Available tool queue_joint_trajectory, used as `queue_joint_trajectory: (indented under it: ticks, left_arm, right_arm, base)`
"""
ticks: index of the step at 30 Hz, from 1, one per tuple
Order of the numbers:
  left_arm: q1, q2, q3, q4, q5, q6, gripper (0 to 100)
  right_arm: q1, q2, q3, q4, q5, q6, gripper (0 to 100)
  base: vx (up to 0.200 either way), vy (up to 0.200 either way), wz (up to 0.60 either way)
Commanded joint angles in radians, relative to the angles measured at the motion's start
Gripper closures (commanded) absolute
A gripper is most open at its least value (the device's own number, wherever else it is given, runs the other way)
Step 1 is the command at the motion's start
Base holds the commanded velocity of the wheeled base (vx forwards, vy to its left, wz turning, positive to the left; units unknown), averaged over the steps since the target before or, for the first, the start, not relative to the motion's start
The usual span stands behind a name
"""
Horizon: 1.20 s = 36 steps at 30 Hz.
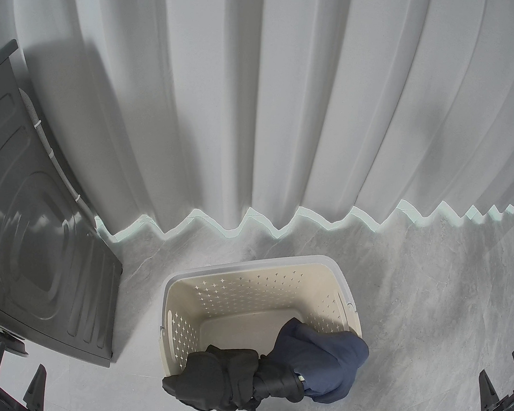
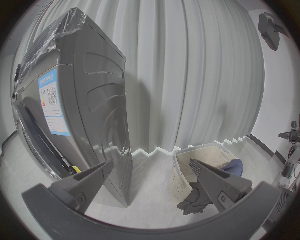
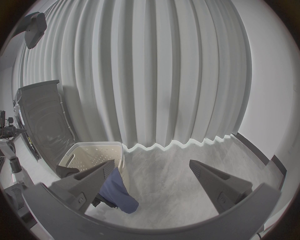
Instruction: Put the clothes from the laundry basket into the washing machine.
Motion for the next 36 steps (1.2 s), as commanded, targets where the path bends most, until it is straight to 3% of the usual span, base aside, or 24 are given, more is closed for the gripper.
queue_joint_trajectory:
  ticks: [1,11,17,23,36]
  left_arm:
    - [0.000,-0.015,0.016,0.000,0.001,-0.001,0]
    - [0.000,-0.015,0.016,0.000,0.001,-0.001,0]
    - [0.000,-0.015,0.016,0.000,0.001,0.001,0]
    - [0.000,-0.015,0.015,0.000,0.001,0.001,0]
    - [0.000,-0.015,0.015,0.000,0.001,-0.001,0]
  right_arm:
    - [0.001,-0.013,0.016,0.001,0.001,0.000,0]
    - [0.001,-0.013,0.016,0.001,0.001,0.000,0]
    - [0.001,-0.013,0.016,0.001,0.001,0.000,0]
    - [0.001,-0.013,0.016,-0.001,0.001,-0.001,0]
    - [0.001,-0.013,0.016,0.001,0.001,0.000,0]
  base:
    - [0.200,0.000,0.00]
    - [0.200,0.000,0.00]
    - [0.000,0.000,0.00]
    - [0.200,0.000,0.00]
    - [0.015,0.000,0.00]
